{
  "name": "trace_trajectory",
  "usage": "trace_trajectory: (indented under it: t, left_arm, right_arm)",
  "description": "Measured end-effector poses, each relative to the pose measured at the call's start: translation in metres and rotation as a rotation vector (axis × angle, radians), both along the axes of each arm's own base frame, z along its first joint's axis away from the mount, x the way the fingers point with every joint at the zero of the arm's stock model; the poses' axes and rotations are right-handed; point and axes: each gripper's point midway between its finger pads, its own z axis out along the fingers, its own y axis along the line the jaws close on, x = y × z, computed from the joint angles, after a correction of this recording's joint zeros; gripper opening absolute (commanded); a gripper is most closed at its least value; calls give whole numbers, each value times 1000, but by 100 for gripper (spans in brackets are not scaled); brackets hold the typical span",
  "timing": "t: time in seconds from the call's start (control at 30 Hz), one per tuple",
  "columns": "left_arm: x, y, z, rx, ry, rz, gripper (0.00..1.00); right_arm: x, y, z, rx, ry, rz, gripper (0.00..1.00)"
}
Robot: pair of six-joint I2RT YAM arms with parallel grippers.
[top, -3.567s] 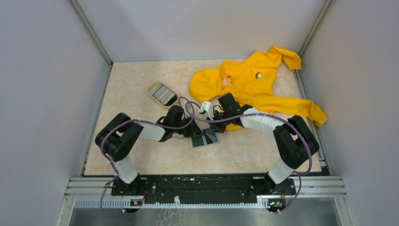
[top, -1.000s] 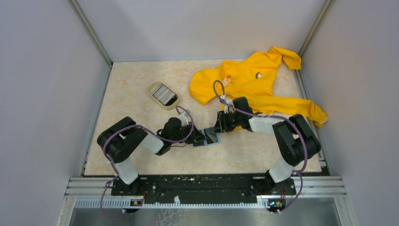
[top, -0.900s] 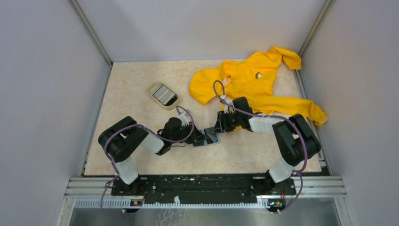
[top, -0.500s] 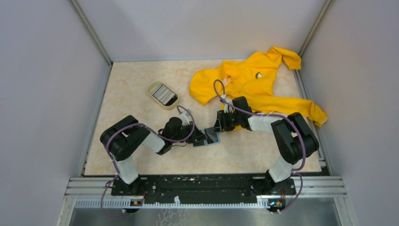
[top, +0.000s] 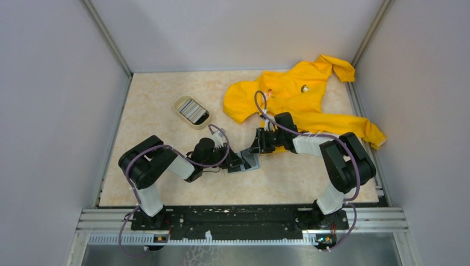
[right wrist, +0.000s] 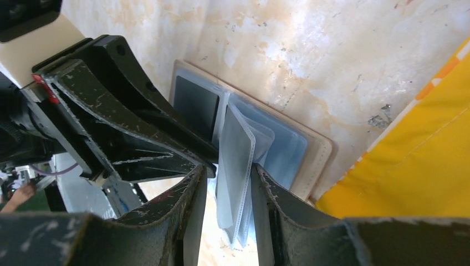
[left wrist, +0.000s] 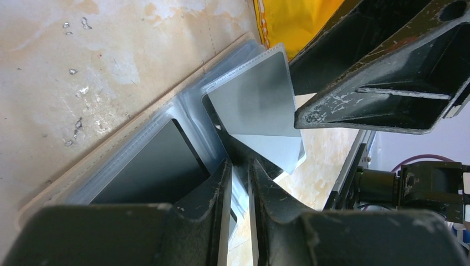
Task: Put the credit cards into the card holder
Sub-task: Turn over the card slot in the card holder.
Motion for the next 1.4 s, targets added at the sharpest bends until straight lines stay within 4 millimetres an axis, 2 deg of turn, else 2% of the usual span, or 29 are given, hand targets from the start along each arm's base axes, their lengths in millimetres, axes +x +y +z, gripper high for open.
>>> trace_trajectory:
  t: [0.17, 0.37, 0.53, 0.87, 1.4]
  left_arm:
    - [0, 0, 0, -1, -1, 0, 27]
    - [-1, -1, 2, -8, -4, -7, 32]
    - [-5, -1, 7, -32, -14, -19, 48]
    - [-13, -1, 20, -80, -39, -51, 70]
    - [-16, -3, 26, -101, -53, -73, 77]
  right_arm:
    - [0, 3, 7, 39, 12, 1, 34]
    - [-2, 6, 16, 97, 30, 4, 39]
    - [-1, 4, 19, 130, 50, -8, 36]
    - [-5, 9, 27, 192, 79, -8, 29]
    - [-6, 11, 25, 213, 102, -13, 11]
